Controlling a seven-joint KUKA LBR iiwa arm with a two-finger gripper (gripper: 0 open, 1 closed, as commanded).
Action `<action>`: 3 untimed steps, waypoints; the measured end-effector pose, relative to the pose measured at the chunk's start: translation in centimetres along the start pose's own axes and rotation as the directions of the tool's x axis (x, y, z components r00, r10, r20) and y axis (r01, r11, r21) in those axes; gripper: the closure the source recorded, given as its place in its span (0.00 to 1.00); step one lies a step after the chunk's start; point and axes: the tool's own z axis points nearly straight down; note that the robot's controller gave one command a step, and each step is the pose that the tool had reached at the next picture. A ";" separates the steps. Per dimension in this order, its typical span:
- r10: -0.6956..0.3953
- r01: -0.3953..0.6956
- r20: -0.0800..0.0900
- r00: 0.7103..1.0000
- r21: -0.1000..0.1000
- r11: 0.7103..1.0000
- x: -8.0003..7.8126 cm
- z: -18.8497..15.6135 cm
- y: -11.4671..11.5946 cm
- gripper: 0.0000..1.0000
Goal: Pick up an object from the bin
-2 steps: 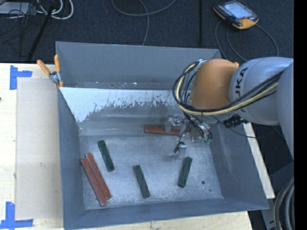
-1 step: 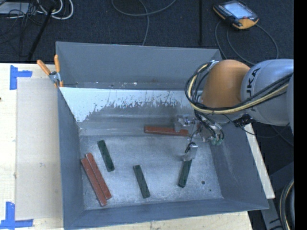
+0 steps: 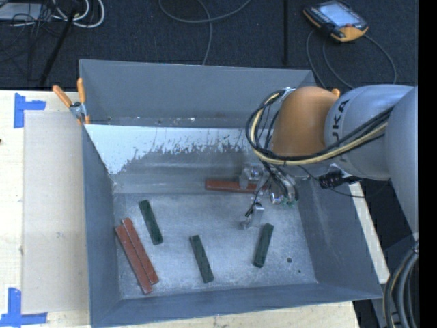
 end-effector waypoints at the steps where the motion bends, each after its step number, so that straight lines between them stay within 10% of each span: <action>1: -0.190 0.190 0.008 0.982 -0.001 0.982 -1.0 0.4 -4.3 1.00; 2: -0.188 0.188 0.003 0.982 0.000 0.982 -0.8 0.7 -4.4 0.00; 3: -0.186 0.186 0.002 0.982 -0.001 0.982 -0.8 0.7 -4.4 1.00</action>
Offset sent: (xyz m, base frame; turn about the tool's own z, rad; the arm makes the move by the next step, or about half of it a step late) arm 0.0000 0.0000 0.0000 0.0000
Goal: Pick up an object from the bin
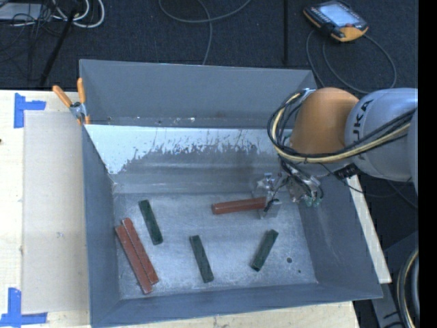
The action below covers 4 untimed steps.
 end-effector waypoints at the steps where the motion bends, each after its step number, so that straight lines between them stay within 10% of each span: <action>1: 0.001 -0.001 0.000 1.000 0.000 1.000 0.0 0.0 0.0 1.00; 2: -0.041 0.041 -0.001 0.999 0.000 0.999 2.5 -11.4 1.6 1.00; 4: -0.149 0.149 -0.005 0.989 -0.001 0.989 2.0 -14.2 1.1 1.00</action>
Offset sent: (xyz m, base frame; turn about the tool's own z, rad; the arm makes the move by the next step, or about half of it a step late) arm -0.0268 0.0139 0.1148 -0.0471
